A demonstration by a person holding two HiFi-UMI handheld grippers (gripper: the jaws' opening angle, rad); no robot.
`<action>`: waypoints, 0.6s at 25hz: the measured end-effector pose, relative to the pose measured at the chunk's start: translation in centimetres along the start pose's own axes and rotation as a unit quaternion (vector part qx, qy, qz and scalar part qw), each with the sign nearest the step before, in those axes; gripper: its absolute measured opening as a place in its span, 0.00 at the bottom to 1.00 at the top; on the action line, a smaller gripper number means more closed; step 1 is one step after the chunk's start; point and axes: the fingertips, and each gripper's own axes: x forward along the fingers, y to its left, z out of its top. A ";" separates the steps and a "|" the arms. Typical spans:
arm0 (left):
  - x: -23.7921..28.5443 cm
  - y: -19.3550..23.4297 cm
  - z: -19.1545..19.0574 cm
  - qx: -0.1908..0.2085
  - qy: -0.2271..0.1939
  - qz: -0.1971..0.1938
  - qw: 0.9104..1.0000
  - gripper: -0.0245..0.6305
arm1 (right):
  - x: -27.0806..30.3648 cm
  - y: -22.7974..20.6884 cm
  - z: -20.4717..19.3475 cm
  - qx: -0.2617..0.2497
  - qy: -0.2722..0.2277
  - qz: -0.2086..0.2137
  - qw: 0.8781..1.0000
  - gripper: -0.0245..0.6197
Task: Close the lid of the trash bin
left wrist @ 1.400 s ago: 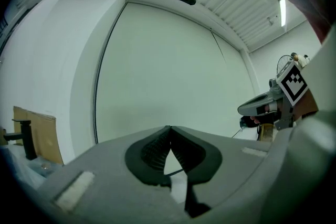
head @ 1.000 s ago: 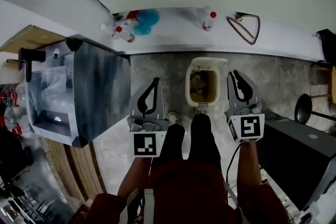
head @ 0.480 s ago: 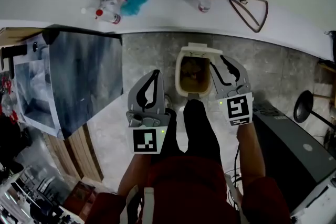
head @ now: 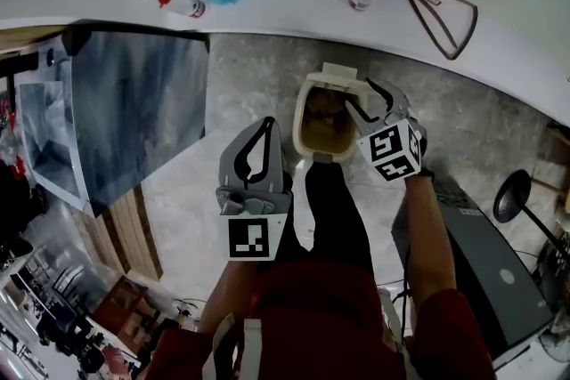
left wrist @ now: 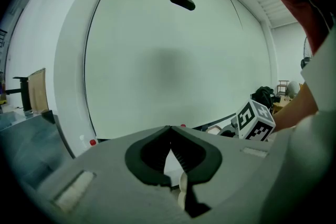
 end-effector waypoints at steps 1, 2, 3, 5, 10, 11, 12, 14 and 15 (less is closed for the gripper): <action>0.1 -0.1 -0.3 0.001 0.006 0.002 1.000 0.03 | 0.6 0.1 -0.7 -0.008 0.012 0.008 1.000 0.39; 0.2 -0.2 -0.5 0.002 0.011 0.004 1.000 0.03 | 1.0 0.2 -1.2 -0.019 0.023 0.015 0.999 0.40; 0.3 -0.3 -0.7 0.003 0.013 0.007 1.000 0.03 | 1.3 0.3 -1.7 -0.029 0.031 0.021 0.999 0.40; 0.5 -0.5 -0.9 0.002 0.016 0.012 1.000 0.03 | 1.7 0.6 -2.4 -0.042 0.039 0.031 0.998 0.40; 0.2 -1.0 -1.9 -0.013 0.027 0.016 0.999 0.03 | 1.7 1.1 -2.8 -0.046 0.036 0.031 0.998 0.40; 0.0 -1.1 -2.1 -0.014 0.029 0.015 0.999 0.03 | 1.6 1.3 -2.8 -0.044 0.036 0.032 0.998 0.40; -0.1 -1.2 -2.3 -0.014 0.031 0.013 0.999 0.03 | 1.6 1.6 -2.8 -0.041 0.036 0.034 0.998 0.41; -0.3 -1.3 -2.5 -0.015 0.029 0.014 0.999 0.03 | 1.4 2.0 -2.8 -0.039 0.036 0.035 0.998 0.41; -0.5 -1.3 -2.6 -0.017 0.027 0.015 0.999 0.03 | 1.3 2.3 -3.0 -0.039 0.036 0.034 0.998 0.41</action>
